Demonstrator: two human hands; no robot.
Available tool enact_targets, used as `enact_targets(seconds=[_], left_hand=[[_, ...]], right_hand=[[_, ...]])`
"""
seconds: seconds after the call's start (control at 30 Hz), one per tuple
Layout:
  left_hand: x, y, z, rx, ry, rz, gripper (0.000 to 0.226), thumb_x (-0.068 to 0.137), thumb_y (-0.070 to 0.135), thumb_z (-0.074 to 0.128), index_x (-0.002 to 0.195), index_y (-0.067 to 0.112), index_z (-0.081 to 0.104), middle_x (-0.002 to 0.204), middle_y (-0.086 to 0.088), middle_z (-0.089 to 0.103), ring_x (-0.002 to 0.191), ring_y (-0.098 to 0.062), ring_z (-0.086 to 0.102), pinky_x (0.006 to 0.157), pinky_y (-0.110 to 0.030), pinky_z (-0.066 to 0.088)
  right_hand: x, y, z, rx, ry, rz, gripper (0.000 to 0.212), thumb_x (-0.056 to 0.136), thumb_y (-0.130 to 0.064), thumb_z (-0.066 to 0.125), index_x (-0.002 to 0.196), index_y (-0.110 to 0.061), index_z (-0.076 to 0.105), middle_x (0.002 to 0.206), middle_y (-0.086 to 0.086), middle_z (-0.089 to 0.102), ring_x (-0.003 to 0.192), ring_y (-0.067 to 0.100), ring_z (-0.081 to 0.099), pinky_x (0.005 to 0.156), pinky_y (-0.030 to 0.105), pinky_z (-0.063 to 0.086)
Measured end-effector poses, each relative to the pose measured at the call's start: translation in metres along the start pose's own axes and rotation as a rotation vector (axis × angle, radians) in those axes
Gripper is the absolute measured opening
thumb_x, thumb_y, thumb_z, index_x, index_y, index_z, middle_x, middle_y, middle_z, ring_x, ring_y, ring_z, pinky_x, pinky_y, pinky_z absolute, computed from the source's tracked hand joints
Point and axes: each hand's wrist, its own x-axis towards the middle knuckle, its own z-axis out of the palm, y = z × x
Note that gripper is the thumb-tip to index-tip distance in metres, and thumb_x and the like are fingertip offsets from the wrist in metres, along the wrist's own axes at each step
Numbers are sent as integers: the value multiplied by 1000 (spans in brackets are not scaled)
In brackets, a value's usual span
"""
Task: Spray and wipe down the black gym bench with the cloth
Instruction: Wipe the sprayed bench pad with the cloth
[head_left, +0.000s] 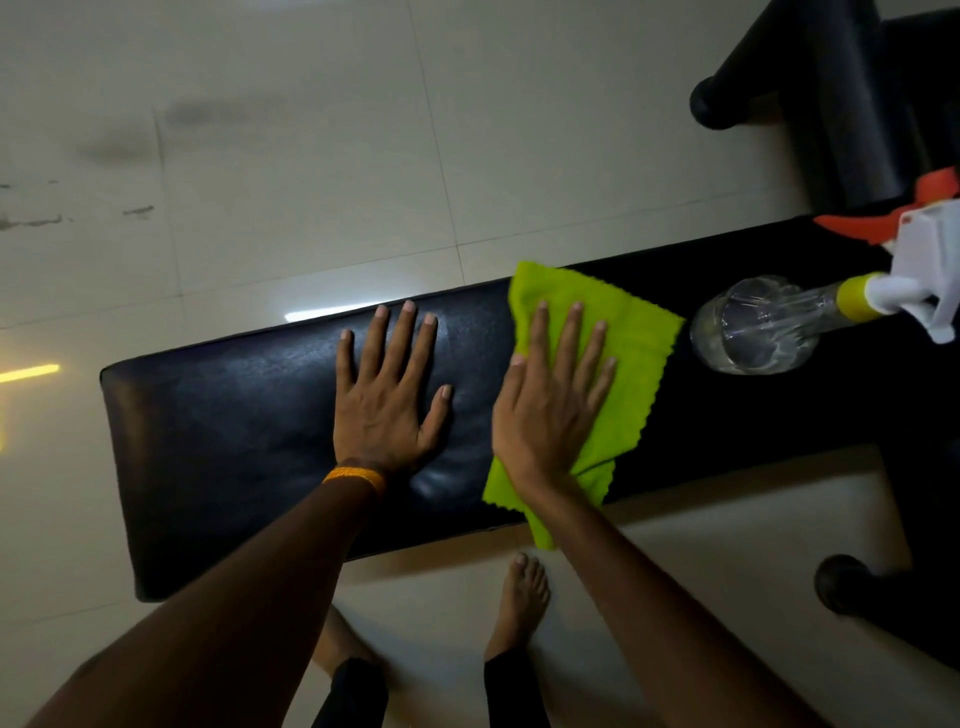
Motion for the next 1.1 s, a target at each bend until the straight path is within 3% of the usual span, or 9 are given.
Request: enact_targets(seconds=[0.13,0.33,0.43,0.53,0.63,0.7,0.77,0.97,1.1], left_hand=[[0,-1,0,6,-2,5,75,100,55,32,166,20,21,174,-7,16,161,-29,11,128,-60,10],[-1,-1,1,-16,3,8,75,101,55,32,165,20,21,174,-7,16,162,-29,10,128,-59,10],[-2,-1,0,-32,12,11,74,101,55,34,165,20,22,174,-7,17,162,-28,11,128,-59,12],[-3,-1,-1,-50,15,11,74,101,55,36,166,21,22,174,-6,17,162,-27,10,128,-58,10],[-3,0,-1,-63,17,15,73,103,56,35,166,21,20,174,-5,15,162,-27,8,129,-57,7],[-4,-2,-2,-76,17,11,72,104,56,33,166,21,18,174,-5,14,162,-27,7,129,-57,6],[-3,-3,-4,-88,6,18,71,105,56,30,166,21,18,174,-4,14,162,-26,7,129,-57,6],[-38,-30,-16,-141,-35,18,70,103,55,31,163,20,29,172,-8,21,161,-31,14,126,-63,12],[-93,-78,-18,-42,-2,-136,73,102,57,33,165,21,25,173,-11,16,161,-33,11,127,-65,6]], right_hand=[[27,57,-14,-72,-154,-544,59,103,-42,36,161,-32,23,171,1,14,159,26,8,127,51,13],[-4,52,-15,-85,-52,-195,63,102,-44,35,162,-30,21,171,4,11,159,28,5,127,52,10],[-44,49,-10,-96,-114,-342,62,102,-43,36,161,-31,22,171,3,12,159,28,5,127,51,9],[-8,70,-15,-138,-161,-589,65,99,-45,40,161,-34,23,171,1,13,159,27,8,126,53,13],[28,68,-16,-137,-65,-381,68,96,-46,39,161,-32,24,171,4,16,158,29,12,126,55,13],[10,43,-9,-91,12,-140,68,95,-46,38,161,-33,23,171,3,15,158,29,11,126,56,9],[-29,14,2,-77,14,-61,69,95,-46,37,161,-33,22,171,2,13,158,29,9,126,56,7],[-10,29,-1,-167,-105,-523,64,99,-47,35,160,-34,24,170,3,17,158,29,13,125,57,13],[15,14,2,-75,37,-48,66,96,-49,31,160,-34,24,170,3,18,158,30,13,125,60,8]])
